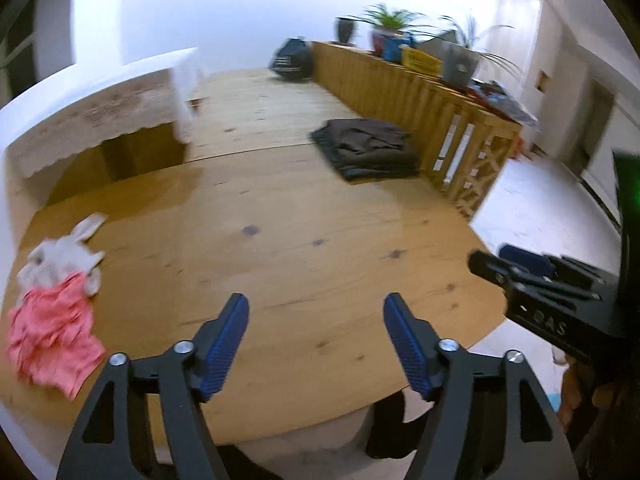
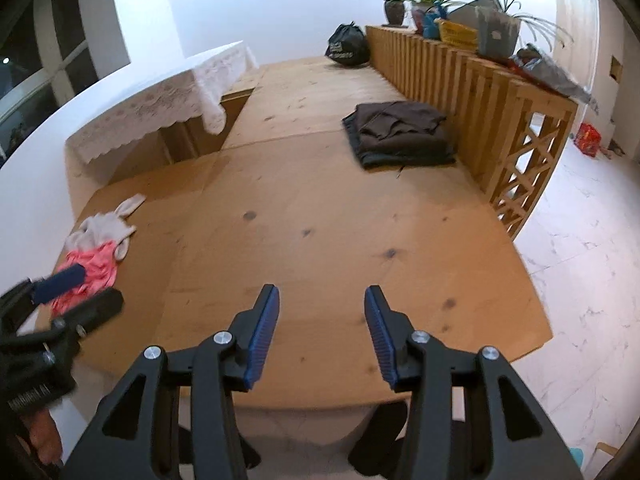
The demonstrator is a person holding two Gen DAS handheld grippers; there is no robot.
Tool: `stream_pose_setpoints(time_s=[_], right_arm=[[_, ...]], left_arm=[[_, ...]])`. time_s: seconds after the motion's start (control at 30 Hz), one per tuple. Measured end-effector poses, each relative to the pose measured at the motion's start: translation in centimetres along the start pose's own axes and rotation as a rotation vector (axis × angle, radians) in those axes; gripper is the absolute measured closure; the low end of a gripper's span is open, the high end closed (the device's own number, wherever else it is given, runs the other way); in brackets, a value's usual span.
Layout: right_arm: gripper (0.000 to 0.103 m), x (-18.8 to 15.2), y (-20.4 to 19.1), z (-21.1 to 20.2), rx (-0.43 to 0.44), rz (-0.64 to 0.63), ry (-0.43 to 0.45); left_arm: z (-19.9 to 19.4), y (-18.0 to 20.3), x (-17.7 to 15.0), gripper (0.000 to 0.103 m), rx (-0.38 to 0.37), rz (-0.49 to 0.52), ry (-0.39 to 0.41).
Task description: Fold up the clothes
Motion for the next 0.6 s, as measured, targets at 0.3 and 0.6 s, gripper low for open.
stream_pose_setpoints(time_s=[0.3,0.6], right_arm=[[0.059,-3.2,-1.8,-1.9,0.016,-0.018,-0.010],[0.057,-3.9,-2.8,-3.4,0.018,-0.037,0.017]], left_arm=[[-2.4,-4.5,-3.0,0.026,0.184,-0.081,-0.041],[-3.8,-6.0,-4.5,0.026,0.160,-0.089,-0.034]])
Point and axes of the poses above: each gripper's, at about its wrist camera, not at the fingertips, and z roughly the way its jaws point, y to its right, x to its top, the point moved 6 cm from there along z, roughly the way its jaws point, and after that the axes turned 14 degrees about x, right-handed, at the moved point
